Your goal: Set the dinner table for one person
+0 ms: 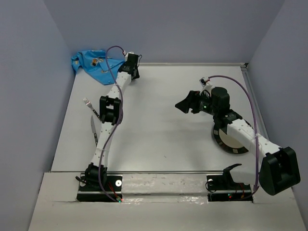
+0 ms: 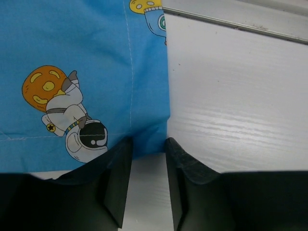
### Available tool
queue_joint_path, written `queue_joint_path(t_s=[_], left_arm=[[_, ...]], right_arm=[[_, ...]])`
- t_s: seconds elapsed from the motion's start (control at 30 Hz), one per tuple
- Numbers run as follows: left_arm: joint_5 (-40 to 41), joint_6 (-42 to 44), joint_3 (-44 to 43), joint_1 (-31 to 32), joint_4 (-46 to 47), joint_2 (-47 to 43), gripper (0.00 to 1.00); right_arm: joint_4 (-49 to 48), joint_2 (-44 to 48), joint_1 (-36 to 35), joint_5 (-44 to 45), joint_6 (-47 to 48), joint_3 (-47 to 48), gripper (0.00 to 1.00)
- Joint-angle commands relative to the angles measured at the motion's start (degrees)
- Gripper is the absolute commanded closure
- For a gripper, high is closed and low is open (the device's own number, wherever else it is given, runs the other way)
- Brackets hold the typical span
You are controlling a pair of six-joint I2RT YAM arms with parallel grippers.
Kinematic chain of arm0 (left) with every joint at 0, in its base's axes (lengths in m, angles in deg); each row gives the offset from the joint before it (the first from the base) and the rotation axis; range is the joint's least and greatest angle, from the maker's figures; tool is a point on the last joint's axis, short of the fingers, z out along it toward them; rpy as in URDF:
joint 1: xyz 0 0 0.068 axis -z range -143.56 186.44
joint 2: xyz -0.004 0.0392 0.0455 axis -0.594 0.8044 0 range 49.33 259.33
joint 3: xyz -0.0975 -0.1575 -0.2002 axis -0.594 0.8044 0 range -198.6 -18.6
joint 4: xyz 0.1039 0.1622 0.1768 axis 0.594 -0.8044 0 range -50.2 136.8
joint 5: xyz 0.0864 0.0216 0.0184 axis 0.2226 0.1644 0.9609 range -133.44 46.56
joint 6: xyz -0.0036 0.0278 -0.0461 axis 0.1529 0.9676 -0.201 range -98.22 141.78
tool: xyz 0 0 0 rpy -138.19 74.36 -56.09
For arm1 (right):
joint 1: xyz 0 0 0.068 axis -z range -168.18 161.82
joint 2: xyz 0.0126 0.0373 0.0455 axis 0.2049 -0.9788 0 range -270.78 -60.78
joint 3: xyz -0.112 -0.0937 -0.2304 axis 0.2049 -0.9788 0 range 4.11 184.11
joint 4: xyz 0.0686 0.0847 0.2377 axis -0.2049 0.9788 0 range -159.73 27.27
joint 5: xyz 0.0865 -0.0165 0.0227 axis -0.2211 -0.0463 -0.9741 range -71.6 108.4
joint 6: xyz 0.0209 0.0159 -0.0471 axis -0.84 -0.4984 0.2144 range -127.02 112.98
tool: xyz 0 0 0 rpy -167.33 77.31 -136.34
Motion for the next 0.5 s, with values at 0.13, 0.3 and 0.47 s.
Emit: queue_joint_path(t_s=[0.13,0.3,0.47], left_arm=[[-5.8,-0.4,-1.8,-1.2,-3.7,1.5,1.00],[-11.4,-1.2,-6.2,0.4,-5.5,-1.2,1.00],[-16.9,-1.4,-10.8,4.6,-4.9,-10.3,1.00]], right_arm=[[-0.3,0.4,-0.6,2.7,2.3,1.6,0.21],[0.2,-1.0,-0.6,3.0,2.0,2.1,0.21],[0.2,-1.0,-0.6,3.7,2.0,2.1,0.21]])
